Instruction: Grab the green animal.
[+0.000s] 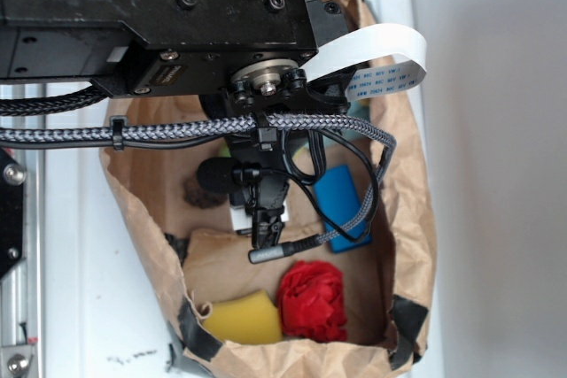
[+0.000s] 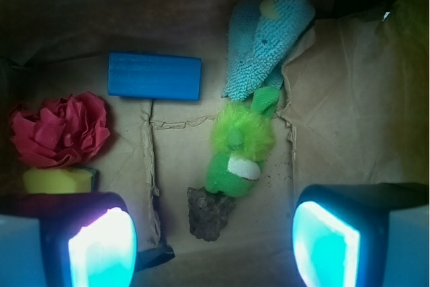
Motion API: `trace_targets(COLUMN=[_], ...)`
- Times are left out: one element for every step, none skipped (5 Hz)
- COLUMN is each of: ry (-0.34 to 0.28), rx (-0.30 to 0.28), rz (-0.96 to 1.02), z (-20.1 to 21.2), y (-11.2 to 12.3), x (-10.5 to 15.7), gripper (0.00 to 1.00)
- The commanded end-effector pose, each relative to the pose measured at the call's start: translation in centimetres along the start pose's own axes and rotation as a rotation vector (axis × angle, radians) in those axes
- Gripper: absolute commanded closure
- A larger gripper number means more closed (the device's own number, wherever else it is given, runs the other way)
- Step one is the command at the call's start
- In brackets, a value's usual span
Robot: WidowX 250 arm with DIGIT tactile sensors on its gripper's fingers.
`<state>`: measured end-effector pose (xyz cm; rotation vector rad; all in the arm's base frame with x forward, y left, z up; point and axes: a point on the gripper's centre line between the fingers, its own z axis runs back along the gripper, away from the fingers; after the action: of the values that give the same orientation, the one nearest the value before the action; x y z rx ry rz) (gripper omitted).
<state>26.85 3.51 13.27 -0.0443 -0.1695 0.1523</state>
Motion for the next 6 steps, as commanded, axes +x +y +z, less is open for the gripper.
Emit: trace_targets(ry=[-0.042,-0.035,-0.045,-0.055,-0.055,-0.062], rx=[0.035,0.023,0.026,0.046,0.047,0.072], rz=[0.031,0.053,0.058,0.045,0.058,0.163], z=[-3.3,-4.6,-5.6,-6.2,-6.1,-6.4], y=[1.6,2.4,3.1,3.5,3.7,4.0], x=[1.9,2.5,2.5,2.6,2.7,3.0], gripper=[0.00,0.00,0.00,0.00,0.00,0.00])
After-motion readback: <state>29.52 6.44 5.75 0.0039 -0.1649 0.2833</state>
